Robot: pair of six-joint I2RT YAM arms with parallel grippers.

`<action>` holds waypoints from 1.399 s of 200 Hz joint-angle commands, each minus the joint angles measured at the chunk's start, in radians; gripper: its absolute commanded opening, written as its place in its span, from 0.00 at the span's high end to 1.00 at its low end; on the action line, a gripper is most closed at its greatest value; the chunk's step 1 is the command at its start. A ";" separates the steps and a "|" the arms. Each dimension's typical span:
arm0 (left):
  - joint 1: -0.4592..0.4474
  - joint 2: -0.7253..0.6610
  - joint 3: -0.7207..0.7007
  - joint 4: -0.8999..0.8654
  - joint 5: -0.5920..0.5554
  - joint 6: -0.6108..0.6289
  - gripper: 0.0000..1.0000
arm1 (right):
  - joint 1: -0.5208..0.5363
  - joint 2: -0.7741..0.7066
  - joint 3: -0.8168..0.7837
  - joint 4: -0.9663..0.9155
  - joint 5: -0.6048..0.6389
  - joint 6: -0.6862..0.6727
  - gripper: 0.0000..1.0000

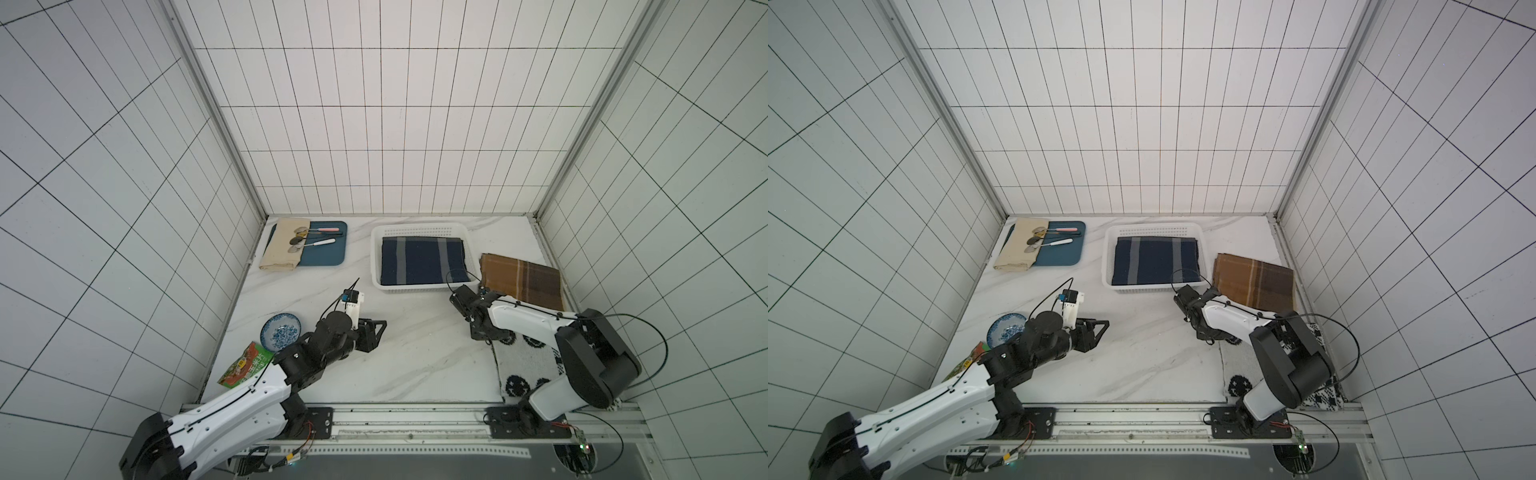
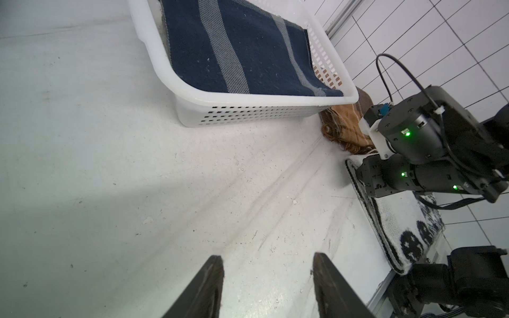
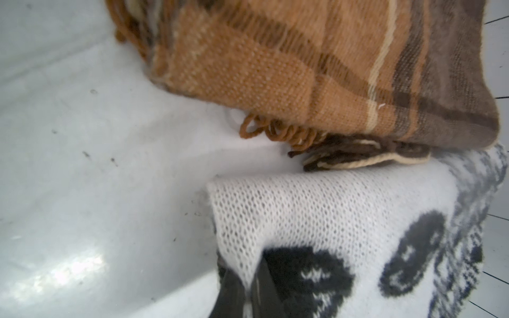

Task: Put the folded scarf in the basket
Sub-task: Move the scarf to the center of the board.

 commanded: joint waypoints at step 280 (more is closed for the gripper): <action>-0.114 0.746 0.108 0.525 0.287 -0.070 0.19 | 0.265 -0.549 -0.133 0.227 -0.144 -0.052 0.52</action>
